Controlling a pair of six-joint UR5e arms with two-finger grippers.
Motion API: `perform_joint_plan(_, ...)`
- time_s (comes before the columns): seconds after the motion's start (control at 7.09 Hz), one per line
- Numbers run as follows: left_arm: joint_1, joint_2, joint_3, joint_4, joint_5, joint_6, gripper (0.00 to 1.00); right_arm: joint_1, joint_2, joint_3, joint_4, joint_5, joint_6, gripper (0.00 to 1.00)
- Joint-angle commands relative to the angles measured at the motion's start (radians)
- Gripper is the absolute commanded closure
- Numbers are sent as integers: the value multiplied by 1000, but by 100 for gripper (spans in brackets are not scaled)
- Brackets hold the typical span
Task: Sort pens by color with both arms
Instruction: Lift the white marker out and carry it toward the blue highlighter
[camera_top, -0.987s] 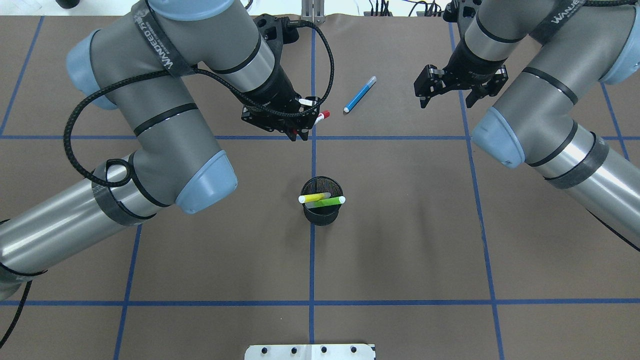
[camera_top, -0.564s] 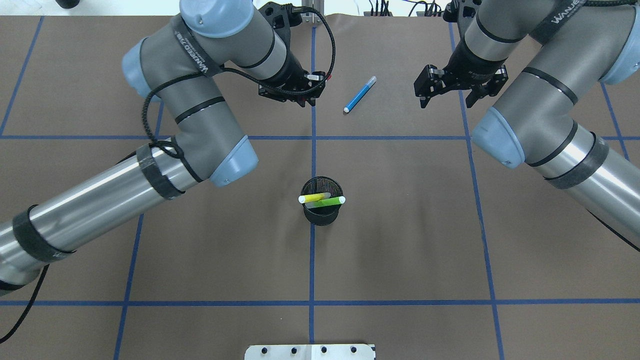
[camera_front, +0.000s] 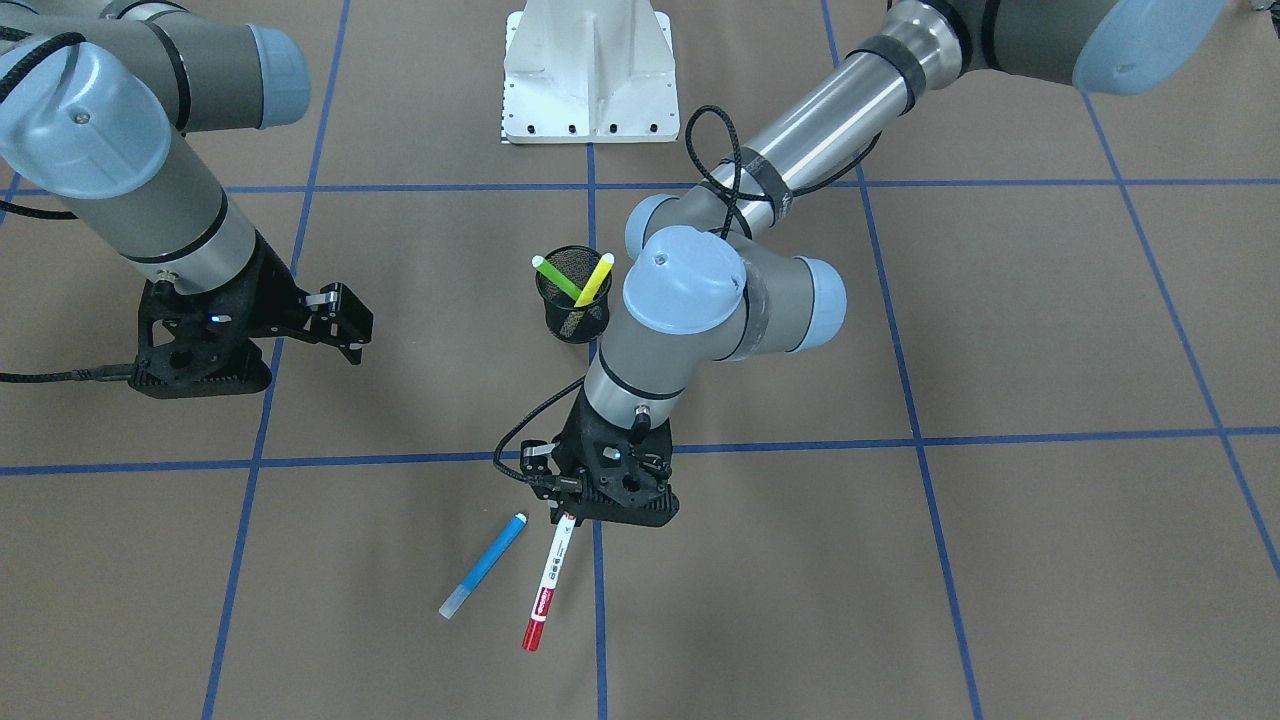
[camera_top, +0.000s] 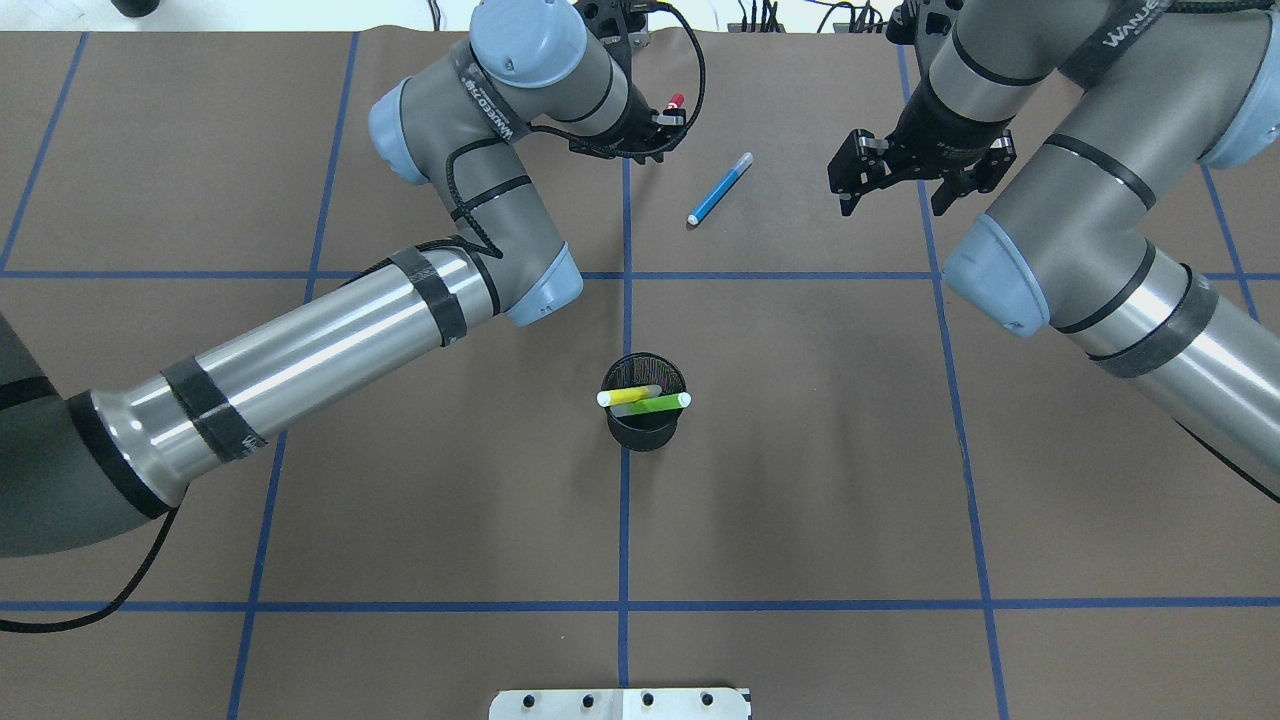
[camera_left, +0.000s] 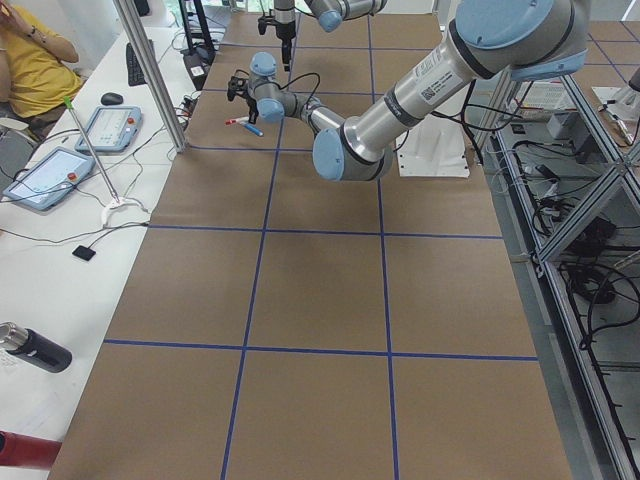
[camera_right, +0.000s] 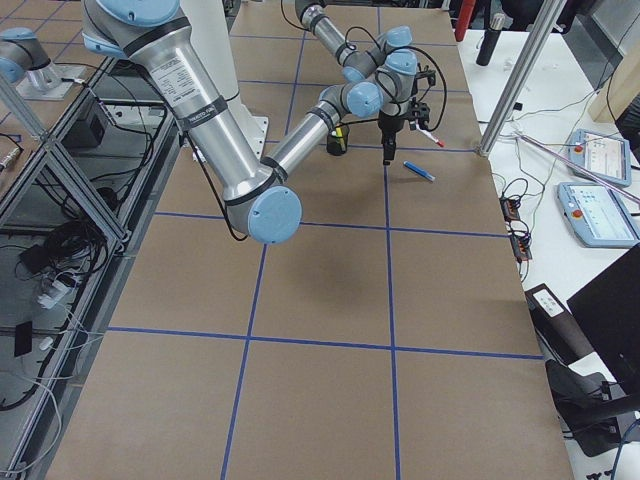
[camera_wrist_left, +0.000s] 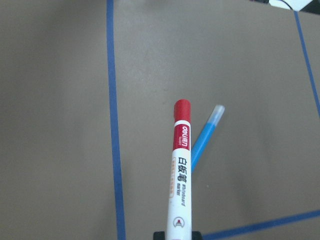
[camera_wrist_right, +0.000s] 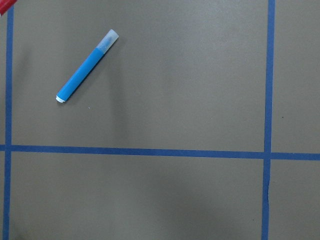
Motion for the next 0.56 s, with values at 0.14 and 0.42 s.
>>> perform_joint_plan(0.14, 18, -41, 107, -78, 43, 1, 34, 0, -1, 0, 1, -2, 0, 1)
perform_joint_plan(0.42, 23, -41, 101, -78, 43, 2, 1, 0, -1, -3, 4, -2, -1, 1)
